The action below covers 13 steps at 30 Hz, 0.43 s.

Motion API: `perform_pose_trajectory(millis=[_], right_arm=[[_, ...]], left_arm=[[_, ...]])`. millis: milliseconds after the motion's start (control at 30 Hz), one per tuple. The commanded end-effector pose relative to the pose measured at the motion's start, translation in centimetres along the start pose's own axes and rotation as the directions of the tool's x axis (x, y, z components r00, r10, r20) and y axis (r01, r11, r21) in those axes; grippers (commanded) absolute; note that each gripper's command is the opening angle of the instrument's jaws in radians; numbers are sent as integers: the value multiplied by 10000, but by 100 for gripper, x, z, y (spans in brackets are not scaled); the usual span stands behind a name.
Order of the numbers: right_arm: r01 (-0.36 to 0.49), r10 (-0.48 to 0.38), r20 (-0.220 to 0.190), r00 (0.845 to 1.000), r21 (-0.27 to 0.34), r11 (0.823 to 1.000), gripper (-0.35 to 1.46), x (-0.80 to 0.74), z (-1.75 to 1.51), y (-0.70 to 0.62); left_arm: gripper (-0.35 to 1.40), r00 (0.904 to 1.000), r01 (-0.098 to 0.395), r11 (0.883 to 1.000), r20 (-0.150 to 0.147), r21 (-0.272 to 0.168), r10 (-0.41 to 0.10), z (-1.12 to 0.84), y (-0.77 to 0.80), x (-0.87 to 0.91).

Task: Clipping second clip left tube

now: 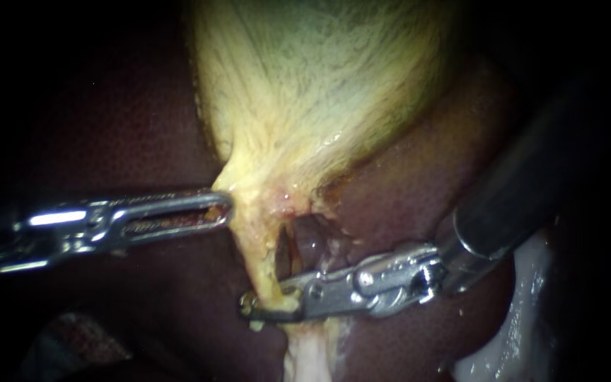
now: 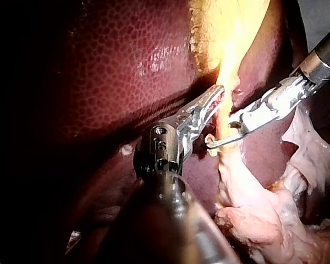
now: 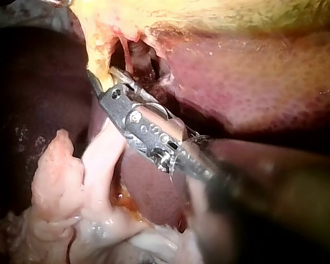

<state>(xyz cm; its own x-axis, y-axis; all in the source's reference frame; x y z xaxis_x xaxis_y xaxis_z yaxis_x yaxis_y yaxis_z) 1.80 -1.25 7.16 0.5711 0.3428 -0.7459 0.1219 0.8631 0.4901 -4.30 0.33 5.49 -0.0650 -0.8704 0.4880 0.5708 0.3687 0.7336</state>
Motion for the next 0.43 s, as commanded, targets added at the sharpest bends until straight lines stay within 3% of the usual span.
perform_pose_trajectory(millis=[33,433], right_arm=[[26,-26,58,10000,21,10000,-35,-3,2,0],[133,-138,99,9999,545,9984,-35,-8,5,-2]], left_arm=[[-35,10000,0,10000,0,-1,0,0,0,0],[-35,10000,-2,10000,-3,7,2,3,3,0]])
